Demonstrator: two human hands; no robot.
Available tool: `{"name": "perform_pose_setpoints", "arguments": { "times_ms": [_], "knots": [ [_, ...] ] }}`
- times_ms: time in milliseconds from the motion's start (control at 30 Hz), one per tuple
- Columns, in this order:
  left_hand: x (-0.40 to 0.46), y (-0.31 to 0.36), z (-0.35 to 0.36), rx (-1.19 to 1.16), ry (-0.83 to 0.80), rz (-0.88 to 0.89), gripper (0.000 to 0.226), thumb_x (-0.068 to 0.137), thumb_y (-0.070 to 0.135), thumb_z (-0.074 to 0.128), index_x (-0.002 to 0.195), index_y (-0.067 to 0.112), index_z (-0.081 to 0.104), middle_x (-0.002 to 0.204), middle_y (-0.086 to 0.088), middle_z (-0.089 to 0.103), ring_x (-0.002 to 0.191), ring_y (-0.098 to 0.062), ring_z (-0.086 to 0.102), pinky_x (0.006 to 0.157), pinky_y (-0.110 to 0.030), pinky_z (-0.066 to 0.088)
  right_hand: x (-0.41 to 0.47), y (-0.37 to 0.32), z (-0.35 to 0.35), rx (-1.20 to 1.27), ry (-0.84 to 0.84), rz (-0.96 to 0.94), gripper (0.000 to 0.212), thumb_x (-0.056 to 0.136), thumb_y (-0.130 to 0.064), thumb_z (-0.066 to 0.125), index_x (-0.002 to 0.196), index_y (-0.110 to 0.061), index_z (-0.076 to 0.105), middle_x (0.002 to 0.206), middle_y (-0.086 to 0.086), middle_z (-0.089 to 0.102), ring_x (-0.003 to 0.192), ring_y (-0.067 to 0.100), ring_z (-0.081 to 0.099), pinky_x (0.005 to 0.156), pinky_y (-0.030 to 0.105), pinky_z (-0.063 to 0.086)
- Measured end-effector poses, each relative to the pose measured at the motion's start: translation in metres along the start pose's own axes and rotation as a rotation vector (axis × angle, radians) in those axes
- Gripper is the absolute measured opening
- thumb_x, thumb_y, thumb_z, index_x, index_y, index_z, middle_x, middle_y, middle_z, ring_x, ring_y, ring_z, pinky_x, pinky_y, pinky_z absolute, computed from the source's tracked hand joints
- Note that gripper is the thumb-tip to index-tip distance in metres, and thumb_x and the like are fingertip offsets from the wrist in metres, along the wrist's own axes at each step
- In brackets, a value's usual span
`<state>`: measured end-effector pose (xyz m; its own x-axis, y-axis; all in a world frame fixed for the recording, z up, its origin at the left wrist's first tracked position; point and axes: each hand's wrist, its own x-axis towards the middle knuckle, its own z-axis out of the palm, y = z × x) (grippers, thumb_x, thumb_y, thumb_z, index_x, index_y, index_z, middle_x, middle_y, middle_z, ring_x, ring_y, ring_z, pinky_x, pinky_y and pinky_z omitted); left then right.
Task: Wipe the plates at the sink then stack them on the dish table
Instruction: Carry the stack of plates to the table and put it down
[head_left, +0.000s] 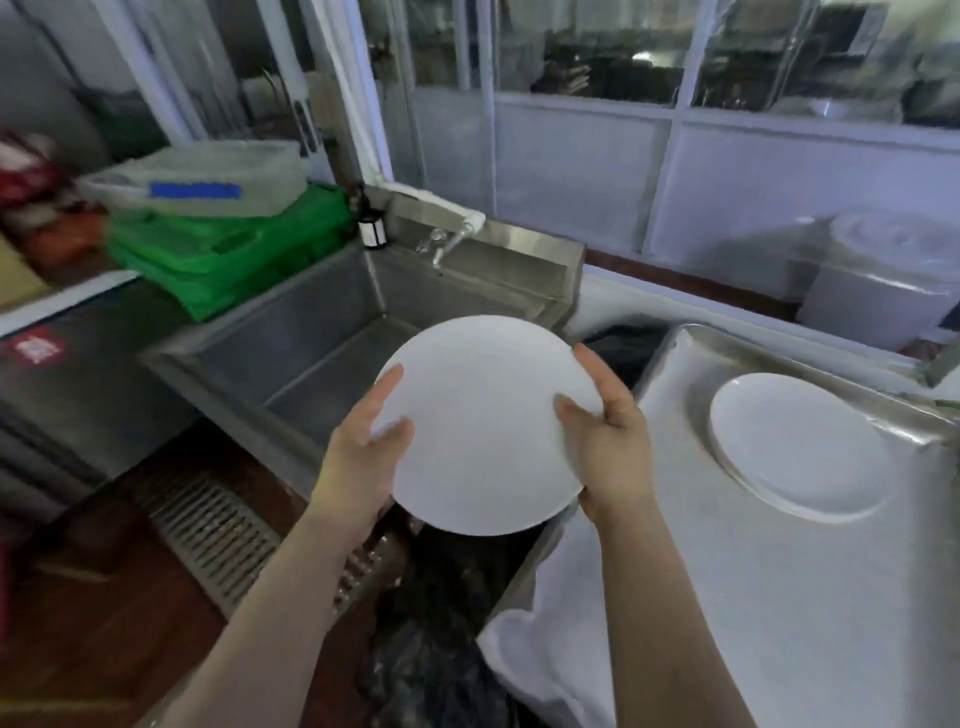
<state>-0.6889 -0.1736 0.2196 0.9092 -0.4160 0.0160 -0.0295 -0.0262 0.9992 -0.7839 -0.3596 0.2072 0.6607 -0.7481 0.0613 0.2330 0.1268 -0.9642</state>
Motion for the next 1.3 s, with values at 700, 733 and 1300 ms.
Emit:
{"name": "perform_pose_setpoints", "arguments": {
  "times_ms": [700,733,1300],
  "knots": [
    [-0.341,0.008,-0.563,0.008,1.02,0.086,0.06,0.094,0.005,0.053,0.109,0.063,0.052,0.131,0.023,0.051,0.125,-0.014,0.05,0.092,-0.028,0.045,-0.407,0.054,0.527,-0.02,-1.009,0.13,0.051,0.087,-0.004,0.058,0.121,-0.043,0.06,0.113,-0.027,0.058,0.103,-0.003,0.055,0.07,0.019,0.048],
    [-0.357,0.003,-0.584,0.011,1.075,0.078,0.061,0.093,0.004,0.054,0.108,0.063,0.053,0.13,0.023,0.052,0.124,-0.013,0.05,0.087,-0.023,0.045,-0.428,0.063,0.549,-0.026,-1.056,0.145,0.05,0.088,-0.006,0.059,0.117,-0.047,0.06,0.112,-0.027,0.058,0.1,-0.003,0.055,0.067,0.016,0.048],
    [-0.632,-0.028,-0.902,-0.014,1.945,-0.024,0.064,0.09,-0.006,0.052,0.114,0.053,0.054,0.13,0.015,0.058,0.122,-0.013,0.055,0.103,-0.035,0.044,-0.86,0.165,0.886,-0.004,-1.881,0.343,0.048,0.085,-0.008,0.062,0.104,-0.053,0.062,0.111,-0.027,0.062,0.1,-0.003,0.061,0.065,0.006,0.049]
  ]
}}
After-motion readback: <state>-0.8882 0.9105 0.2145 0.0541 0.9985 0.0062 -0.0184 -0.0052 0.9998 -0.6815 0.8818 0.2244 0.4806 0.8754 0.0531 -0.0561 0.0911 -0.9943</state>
